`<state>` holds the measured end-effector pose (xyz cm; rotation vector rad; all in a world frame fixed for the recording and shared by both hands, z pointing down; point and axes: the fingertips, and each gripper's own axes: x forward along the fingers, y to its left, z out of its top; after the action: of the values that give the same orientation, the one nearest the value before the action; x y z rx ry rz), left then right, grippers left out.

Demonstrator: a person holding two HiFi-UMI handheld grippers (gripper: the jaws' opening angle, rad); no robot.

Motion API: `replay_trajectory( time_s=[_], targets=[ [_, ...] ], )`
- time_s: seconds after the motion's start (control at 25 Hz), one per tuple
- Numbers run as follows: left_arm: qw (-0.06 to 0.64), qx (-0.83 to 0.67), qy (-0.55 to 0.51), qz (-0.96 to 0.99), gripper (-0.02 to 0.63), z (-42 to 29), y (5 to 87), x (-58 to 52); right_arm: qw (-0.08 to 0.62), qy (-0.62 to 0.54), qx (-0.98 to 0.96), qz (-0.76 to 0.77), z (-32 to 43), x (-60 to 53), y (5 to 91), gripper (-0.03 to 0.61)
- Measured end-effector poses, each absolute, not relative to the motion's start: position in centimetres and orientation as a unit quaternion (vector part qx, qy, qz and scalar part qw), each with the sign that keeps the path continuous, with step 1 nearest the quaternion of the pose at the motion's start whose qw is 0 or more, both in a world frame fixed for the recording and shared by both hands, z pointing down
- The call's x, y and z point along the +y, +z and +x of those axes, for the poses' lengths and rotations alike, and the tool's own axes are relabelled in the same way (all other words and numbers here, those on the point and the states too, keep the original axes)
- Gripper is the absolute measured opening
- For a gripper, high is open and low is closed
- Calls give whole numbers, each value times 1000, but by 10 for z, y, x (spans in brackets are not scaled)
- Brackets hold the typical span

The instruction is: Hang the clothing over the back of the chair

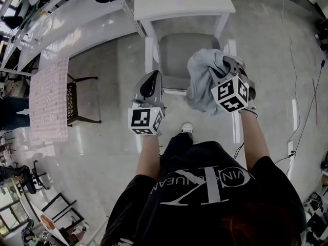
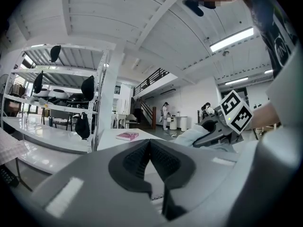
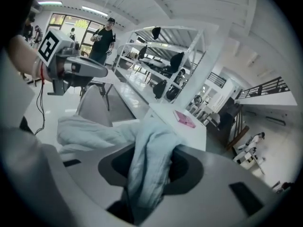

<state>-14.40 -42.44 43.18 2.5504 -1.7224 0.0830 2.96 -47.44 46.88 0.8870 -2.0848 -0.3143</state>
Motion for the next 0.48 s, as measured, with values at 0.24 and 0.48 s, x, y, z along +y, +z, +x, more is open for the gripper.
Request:
replay_trajectory(
  time_s=[0.24,0.48],
  targets=[
    [33,-557,27,830,11,-141,433,-428,445,-102,-828,325,31,-469,488,165],
    [38,-555,24,831,12,-139,436,-425,443,-77,-830,329,35,-465,491,176]
  ],
)
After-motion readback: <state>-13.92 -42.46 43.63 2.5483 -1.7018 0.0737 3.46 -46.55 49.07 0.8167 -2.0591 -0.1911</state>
